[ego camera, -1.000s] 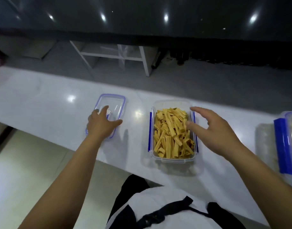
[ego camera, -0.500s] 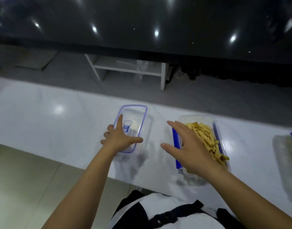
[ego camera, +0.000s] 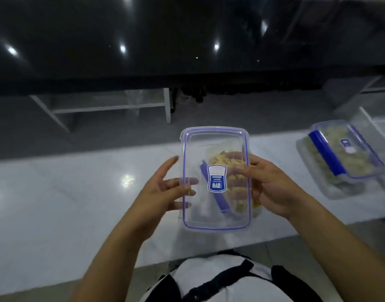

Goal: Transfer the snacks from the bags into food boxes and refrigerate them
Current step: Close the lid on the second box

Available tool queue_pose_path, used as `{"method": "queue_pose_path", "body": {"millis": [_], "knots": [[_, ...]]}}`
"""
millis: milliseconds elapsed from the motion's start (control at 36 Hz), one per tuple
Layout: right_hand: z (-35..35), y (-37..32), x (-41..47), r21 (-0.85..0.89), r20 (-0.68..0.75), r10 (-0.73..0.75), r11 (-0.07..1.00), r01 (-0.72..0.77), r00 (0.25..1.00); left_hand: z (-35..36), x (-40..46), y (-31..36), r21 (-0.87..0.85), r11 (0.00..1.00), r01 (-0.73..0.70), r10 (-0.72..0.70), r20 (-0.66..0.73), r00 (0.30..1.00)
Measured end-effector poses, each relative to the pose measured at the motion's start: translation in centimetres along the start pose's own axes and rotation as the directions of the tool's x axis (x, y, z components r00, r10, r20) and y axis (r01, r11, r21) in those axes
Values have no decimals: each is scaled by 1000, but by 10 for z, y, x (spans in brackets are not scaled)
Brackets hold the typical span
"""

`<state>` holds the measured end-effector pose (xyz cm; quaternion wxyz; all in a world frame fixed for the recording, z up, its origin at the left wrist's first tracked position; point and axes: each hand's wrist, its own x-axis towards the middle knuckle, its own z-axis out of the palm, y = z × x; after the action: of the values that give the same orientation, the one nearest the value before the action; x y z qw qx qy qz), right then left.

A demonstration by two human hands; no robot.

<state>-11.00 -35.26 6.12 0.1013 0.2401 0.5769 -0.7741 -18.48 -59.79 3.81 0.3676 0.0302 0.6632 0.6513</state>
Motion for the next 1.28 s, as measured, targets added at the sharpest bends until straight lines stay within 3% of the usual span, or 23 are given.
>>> {"method": "queue_pose_path", "body": {"millis": [56, 111, 222, 306, 417, 583, 639, 722, 778, 834, 889, 972, 1084, 1278], "knots": [[-1, -1, -10, -175, -142, -88, 983, 63, 986, 6, 3, 3, -76, 997, -23, 33, 137, 990], [0, 2, -21, -357, -305, -179, 932, 62, 935, 24, 5, 3, -141, 989, -32, 57, 177, 983], [8, 13, -57, -538, -219, -303, 830, 144, 927, 63, 7, -1, -210, 976, -55, 103, 224, 969], [5, 25, -83, -735, -299, -268, 677, -42, 916, 89, 3, -8, -247, 969, -12, 94, 324, 942], [-3, 46, -109, -756, -437, -265, 625, -192, 859, 119, -2, -14, -276, 956, 101, 29, 431, 902], [-28, 67, -120, -720, -524, -360, 671, -176, 772, 142, 6, -11, -169, 975, 143, -20, 574, 818], [-37, 74, -125, -730, -525, -338, 651, -208, 781, 140, 14, -9, -105, 992, 69, -5, 516, 857], [-54, 84, -139, -811, -495, -312, 500, -303, 811, 118, 37, -13, 1, 992, -123, 120, 211, 970], [-64, 90, -149, -867, -456, -277, 354, -351, 846, 94, 54, -18, -39, 993, -114, 114, -3, 994], [-71, 96, -154, -893, -429, -231, 250, -373, 873, 71, 68, -27, -94, 996, -9, -3, -125, 992], [-75, 101, -154, -910, -407, -201, 173, -377, 891, 58, 76, -37, -137, 985, 108, -125, -121, 985], [-76, 103, -143, -935, -353, -162, 96, -341, 921, 59, 80, -51, -276, 940, 200, -212, -11, 977], [-71, 96, -111, -953, -303, -160, 60, -297, 940, 71, 81, -59, -388, 902, 189, -186, 44, 982], [-61, 79, -53, -976, -215, -185, 28, -214, 959, 73, 77, -68, -313, 933, 176, -187, -5, 982]]}}
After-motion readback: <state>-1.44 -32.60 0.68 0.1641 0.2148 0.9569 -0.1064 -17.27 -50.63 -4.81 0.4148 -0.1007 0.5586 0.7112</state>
